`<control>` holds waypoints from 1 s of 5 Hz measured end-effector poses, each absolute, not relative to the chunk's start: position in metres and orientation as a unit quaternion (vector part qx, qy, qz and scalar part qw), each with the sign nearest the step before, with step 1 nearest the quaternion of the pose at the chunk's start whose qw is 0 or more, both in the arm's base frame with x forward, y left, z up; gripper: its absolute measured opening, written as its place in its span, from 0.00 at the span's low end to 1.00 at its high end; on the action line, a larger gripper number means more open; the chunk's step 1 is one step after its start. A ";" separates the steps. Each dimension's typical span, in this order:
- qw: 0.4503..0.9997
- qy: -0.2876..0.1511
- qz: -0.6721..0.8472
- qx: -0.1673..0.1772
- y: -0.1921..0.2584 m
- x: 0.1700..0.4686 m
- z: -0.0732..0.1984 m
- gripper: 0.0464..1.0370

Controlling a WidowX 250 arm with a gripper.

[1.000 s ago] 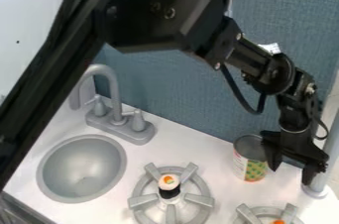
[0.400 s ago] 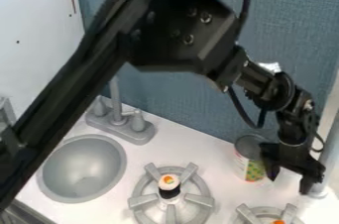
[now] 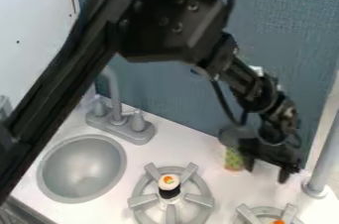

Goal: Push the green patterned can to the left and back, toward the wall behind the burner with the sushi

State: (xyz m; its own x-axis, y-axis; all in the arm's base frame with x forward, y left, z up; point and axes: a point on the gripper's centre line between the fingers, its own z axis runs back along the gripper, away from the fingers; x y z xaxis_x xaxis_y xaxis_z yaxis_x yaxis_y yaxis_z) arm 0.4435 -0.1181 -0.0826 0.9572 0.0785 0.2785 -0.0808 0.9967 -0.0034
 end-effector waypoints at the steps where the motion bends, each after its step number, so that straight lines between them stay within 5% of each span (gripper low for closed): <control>1: 0.975 -0.170 0.137 0.042 -0.065 0.450 -0.085 0.96; 3: 0.980 -0.157 0.104 0.069 -0.078 0.436 -0.078 0.96; 5: 0.980 -0.182 0.069 0.039 -0.089 0.413 -0.041 0.96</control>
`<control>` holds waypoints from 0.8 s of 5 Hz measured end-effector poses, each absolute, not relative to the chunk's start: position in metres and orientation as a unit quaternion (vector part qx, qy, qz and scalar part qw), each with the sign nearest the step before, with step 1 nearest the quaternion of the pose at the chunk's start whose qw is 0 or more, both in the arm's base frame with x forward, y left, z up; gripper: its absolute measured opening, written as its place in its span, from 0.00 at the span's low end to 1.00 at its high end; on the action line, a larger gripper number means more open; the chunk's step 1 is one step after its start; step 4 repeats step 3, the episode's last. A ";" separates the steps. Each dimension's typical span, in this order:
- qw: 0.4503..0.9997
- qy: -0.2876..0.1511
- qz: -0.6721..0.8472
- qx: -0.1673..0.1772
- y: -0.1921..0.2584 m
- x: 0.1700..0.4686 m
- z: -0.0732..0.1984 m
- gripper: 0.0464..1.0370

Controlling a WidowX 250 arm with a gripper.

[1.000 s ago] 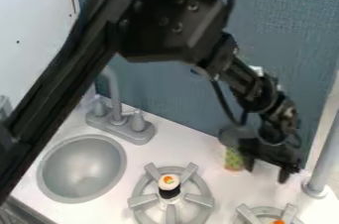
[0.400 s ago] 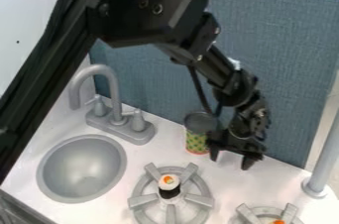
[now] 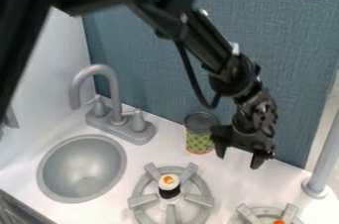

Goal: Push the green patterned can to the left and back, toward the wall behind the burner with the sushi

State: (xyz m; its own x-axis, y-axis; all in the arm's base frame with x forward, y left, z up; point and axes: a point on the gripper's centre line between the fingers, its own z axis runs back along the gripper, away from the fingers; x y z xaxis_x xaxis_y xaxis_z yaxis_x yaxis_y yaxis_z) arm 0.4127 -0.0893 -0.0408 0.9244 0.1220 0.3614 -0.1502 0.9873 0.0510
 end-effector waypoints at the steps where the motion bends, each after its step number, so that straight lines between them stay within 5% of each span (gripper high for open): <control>1: 0.989 -0.139 0.019 0.036 -0.085 0.376 -0.011 0.96; 3: 0.994 -0.083 -0.010 0.068 -0.061 0.302 0.045 0.96; 4: 0.994 -0.083 -0.010 0.068 -0.061 0.302 0.045 0.96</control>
